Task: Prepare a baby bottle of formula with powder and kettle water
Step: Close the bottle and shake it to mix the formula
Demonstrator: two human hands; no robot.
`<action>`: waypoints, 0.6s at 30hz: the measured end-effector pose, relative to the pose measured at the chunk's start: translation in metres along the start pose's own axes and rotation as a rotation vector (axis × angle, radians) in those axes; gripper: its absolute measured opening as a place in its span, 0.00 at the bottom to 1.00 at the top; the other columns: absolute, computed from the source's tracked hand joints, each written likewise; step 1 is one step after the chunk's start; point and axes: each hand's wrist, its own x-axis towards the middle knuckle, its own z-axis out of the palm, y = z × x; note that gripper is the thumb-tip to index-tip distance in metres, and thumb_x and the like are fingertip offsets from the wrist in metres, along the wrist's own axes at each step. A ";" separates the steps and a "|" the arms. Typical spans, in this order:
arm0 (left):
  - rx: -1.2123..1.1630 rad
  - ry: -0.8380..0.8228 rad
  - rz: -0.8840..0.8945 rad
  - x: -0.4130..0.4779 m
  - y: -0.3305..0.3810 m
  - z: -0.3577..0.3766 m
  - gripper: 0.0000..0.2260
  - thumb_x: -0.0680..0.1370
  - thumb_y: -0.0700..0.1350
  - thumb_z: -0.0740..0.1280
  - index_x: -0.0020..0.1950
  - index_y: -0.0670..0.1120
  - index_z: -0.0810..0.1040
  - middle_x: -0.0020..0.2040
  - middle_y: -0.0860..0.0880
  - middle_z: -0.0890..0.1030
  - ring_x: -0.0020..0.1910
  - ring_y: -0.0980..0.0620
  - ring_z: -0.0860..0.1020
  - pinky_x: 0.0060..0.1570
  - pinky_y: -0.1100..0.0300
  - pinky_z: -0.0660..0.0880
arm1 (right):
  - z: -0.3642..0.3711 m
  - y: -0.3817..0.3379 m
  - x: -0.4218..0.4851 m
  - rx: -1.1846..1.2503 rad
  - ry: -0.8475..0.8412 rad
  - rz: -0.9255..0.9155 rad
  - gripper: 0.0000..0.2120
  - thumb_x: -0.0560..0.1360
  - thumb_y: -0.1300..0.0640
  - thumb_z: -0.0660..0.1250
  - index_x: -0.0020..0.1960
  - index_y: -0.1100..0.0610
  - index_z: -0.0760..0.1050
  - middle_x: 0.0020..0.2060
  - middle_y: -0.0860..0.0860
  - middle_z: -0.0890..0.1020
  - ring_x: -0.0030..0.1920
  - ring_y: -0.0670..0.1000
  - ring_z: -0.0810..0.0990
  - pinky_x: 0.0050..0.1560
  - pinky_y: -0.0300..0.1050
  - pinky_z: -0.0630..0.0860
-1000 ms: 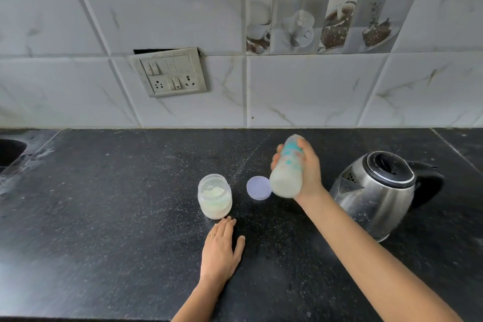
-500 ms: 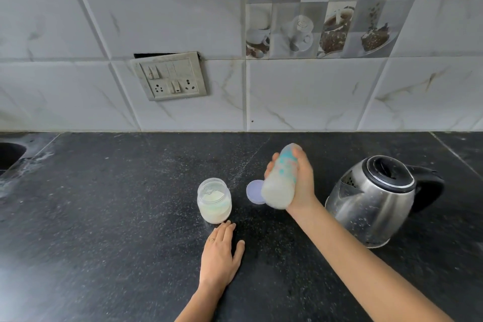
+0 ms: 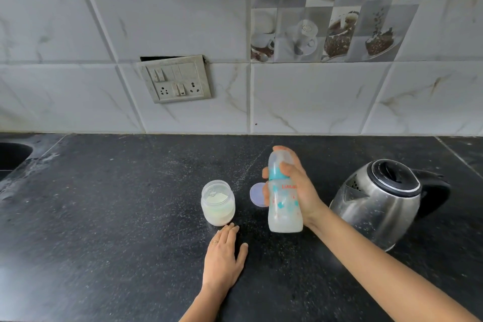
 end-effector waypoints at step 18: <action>-0.006 -0.010 0.005 0.000 0.000 0.000 0.22 0.79 0.58 0.58 0.70 0.49 0.70 0.70 0.53 0.70 0.71 0.54 0.65 0.70 0.63 0.54 | 0.001 -0.005 0.006 0.213 0.245 0.032 0.14 0.72 0.49 0.65 0.53 0.56 0.72 0.36 0.53 0.78 0.28 0.52 0.77 0.30 0.42 0.76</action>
